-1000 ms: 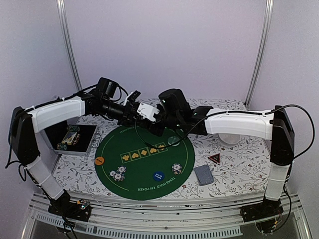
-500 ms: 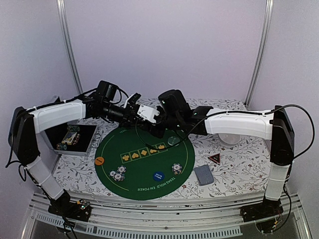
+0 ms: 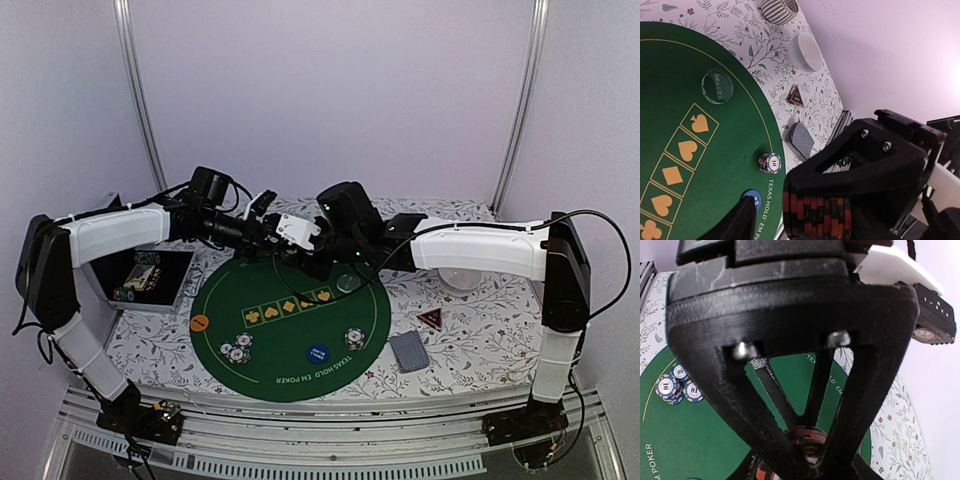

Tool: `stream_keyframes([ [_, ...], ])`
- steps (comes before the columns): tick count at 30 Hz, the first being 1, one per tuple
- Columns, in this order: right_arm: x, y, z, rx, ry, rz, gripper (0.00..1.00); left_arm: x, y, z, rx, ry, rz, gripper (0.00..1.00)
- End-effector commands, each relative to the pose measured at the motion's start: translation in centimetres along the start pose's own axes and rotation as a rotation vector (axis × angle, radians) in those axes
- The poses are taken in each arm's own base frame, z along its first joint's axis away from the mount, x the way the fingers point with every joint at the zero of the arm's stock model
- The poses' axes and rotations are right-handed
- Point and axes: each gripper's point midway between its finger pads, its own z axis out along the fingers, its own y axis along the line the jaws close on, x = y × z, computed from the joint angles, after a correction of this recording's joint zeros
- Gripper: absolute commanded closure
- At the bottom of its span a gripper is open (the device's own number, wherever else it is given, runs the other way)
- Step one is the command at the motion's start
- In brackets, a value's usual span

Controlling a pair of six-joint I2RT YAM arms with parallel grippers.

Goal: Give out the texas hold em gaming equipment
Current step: Pass from the left arm to the right, then place the poker chips pile in the big blind area.

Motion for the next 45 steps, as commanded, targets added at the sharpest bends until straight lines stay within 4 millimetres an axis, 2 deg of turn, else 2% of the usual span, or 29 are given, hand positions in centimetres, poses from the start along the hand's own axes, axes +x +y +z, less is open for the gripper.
stream_keyframes([
  [1, -2.0, -0.9, -0.6, 0.007, -0.051, 0.029, 0.98, -1.3, 2.5, -2.3, -0.065, -0.063, 0.002, 0.37],
  [4, -0.9, 0.4, 0.0, -0.024, -0.001, 0.039, 0.98, -3.1, 5.0, -6.0, -0.187, -0.16, -0.001, 0.23],
  [7, -0.8, 4.5, 1.3, -0.118, 0.036, 0.024, 0.98, -4.5, 8.1, -10.4, -0.37, -0.259, 0.014, 0.17],
  [10, -1.1, 9.3, 2.2, -0.231, 0.04, 0.007, 0.98, -5.5, 10.2, -14.5, -0.565, -0.332, 0.038, 0.15],
  [12, -1.3, 12.3, 2.6, -0.298, 0.041, -0.005, 0.98, -5.7, 10.9, -16.2, -0.66, -0.348, 0.061, 0.14],
  [14, -1.3, 14.5, 3.1, -0.341, 0.043, -0.009, 0.98, -5.7, 11.4, -17.4, -0.72, -0.361, 0.08, 0.12],
  [17, -1.4, 15.9, 3.8, -0.382, 0.046, 0.034, 0.98, -5.5, 12.1, -18.1, -0.752, -0.357, 0.078, 0.11],
  [21, -1.2, 16.6, 4.1, -0.397, 0.058, 0.066, 0.98, -5.0, 12.3, -18.3, -0.754, -0.354, 0.071, 0.11],
  [27, 1.9, 20.6, 6.0, -0.453, 0.141, 0.061, 0.99, -4.7, 12.6, -17.9, -0.748, -0.34, 0.071, 0.12],
  [31, 2.8, 22.4, 6.5, -0.471, 0.185, 0.035, 0.99, -4.8, 12.4, -17.9, -0.737, -0.34, 0.076, 0.12],
  [38, 4.0, 23.7, 6.0, -0.498, 0.229, 0.01, 0.99, -4.7, 12.3, -17.8, -0.733, -0.336, 0.083, 0.12],
  [42, 4.8, 24.7, 6.4, -0.506, 0.251, -0.011, 0.98, -4.8, 12.3, -17.8, -0.732, -0.335, 0.086, 0.12],
  [45, 4.3, 24.4, 7.0, -0.483, 0.246, -0.019, 0.98, -5.0, 12.2, -17.9, -0.733, -0.335, 0.091, 0.12],
])
